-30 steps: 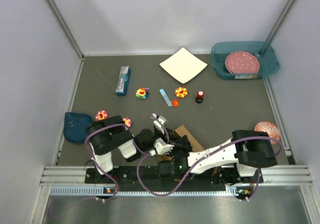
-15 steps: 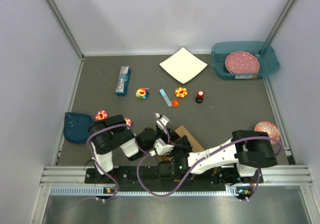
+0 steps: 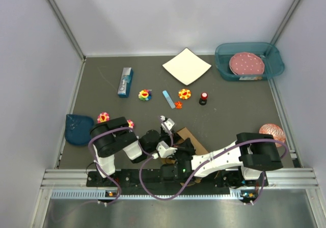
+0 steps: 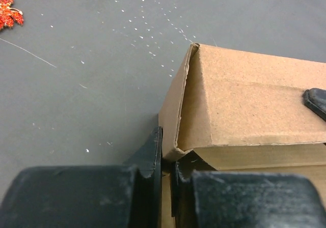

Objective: Fold the paper box

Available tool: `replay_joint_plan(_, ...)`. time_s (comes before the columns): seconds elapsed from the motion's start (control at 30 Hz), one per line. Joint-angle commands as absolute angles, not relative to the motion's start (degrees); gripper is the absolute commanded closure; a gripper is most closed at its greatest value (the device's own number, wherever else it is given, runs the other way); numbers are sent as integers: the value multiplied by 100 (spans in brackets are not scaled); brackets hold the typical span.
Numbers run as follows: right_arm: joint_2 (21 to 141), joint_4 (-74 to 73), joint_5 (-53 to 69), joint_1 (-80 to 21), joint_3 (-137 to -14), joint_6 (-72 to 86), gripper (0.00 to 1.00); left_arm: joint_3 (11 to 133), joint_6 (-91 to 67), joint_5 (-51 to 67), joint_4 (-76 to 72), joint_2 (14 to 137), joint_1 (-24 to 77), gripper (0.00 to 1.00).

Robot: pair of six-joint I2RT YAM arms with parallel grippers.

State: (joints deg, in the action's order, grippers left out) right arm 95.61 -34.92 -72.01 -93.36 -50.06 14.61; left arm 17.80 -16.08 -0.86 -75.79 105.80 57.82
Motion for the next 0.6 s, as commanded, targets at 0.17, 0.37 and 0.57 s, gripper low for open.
replay_joint_plan(0.17, 9440, -3199, -6600, -9598, -5326, 1767, 79, 1793, -1556, -299, -9562, 10485, 5757, 100)
replay_joint_plan(0.37, 9291, -3488, -6741, -9729, -5396, 1925, 48, 1732, -1486, -386, -9212, 10222, 5757, 100)
replay_joint_plan(0.57, 9044, -3691, -6838, -9993, -5362, 2153, 36, 1696, -1354, -553, -8684, 9879, 5757, 100)
